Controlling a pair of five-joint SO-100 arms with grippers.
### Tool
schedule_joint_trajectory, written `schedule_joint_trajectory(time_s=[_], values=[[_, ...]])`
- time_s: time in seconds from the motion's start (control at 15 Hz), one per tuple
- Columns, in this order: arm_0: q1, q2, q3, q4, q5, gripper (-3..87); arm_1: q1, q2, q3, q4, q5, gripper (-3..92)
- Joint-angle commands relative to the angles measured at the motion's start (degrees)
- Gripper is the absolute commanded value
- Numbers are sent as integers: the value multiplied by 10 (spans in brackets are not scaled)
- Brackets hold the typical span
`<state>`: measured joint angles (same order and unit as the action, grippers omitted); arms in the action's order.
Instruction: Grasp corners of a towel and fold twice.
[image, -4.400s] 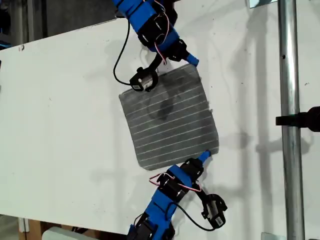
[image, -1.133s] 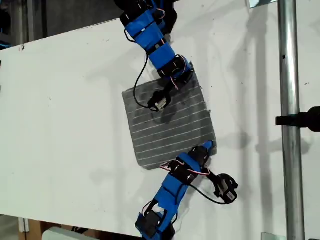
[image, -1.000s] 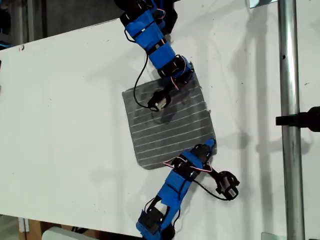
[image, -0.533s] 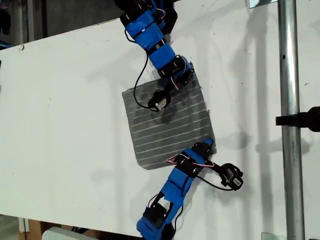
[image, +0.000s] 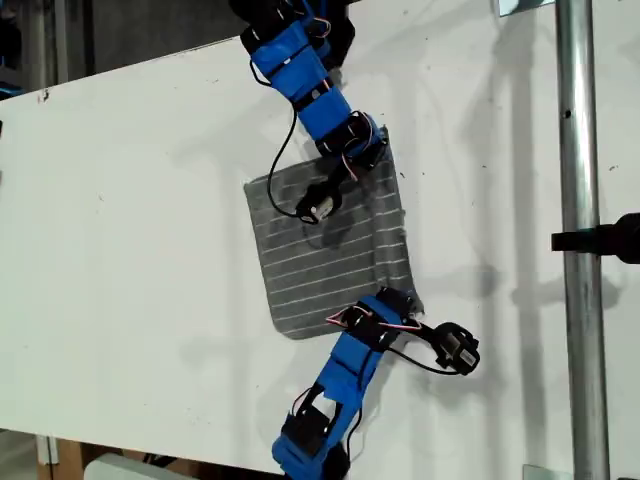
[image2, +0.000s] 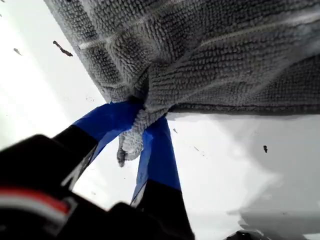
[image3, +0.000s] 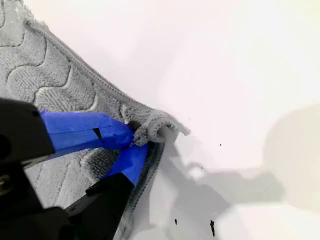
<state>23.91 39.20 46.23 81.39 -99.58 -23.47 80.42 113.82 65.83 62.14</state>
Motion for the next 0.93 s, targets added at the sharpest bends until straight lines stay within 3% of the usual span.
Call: schedule_joint_trajectory(time_s=[0.0, 0.6, 0.73, 0.87], values=[[24, 51, -1, -18, 25, -23, -7, 18, -20, 26, -1, -2], [138, 135, 8, -39, -47, -23, -139, 24, -221, 149, 21, -2], [116, 163, 17, -18, -23, -23, -112, 34, -239, 171, 19, -2], [72, 200, 21, 47, 11, -23, -56, 58, -246, 214, 15, -2]])
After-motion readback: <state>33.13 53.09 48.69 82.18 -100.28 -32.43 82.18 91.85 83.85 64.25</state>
